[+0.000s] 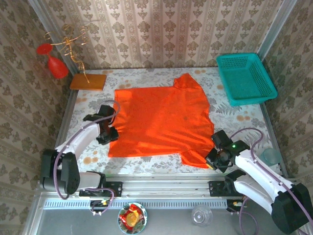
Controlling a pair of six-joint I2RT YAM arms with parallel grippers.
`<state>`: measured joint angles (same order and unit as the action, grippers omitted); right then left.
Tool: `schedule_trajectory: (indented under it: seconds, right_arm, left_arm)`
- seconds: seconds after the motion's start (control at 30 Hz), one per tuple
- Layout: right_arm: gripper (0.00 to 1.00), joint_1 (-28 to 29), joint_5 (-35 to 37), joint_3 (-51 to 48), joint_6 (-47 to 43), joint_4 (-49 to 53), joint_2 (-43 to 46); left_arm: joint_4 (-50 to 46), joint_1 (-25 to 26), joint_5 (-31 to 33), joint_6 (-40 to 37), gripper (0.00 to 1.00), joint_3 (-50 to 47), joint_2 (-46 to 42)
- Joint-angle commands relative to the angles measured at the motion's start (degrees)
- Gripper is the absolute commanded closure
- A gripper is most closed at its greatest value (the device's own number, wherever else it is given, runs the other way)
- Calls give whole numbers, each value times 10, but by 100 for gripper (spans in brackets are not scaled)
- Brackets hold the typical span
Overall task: Fold the inside-out t-shirt
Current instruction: Fold the T-shirt at the center of the table.
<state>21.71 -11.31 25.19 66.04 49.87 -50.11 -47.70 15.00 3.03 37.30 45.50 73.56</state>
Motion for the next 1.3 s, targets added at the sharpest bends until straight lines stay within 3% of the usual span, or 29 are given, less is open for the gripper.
schedule_trajectory:
  seconds: [0.0, 0.27, 0.97, 1.17, 1.27]
  right_arm:
    - [100, 4, 16, 20, 6, 16, -9]
    - [100, 4, 16, 33, -4, 7, -33]
    - [100, 3, 28, 56, -16, 16, -64]
    - [100, 3, 32, 56, -10, 21, -57]
    - [100, 3, 36, 58, -7, 25, -51]
  left_arm:
    - [-47, 1, 9, 87, 67, -38, -48]
    - [-34, -16, -40, 129, 68, -100, -87]
    - [7, -22, -37, 132, 68, -145, -40]
    - [24, -23, -43, 124, 73, -149, -25]
    - [27, -27, -44, 116, 81, -150, -29]
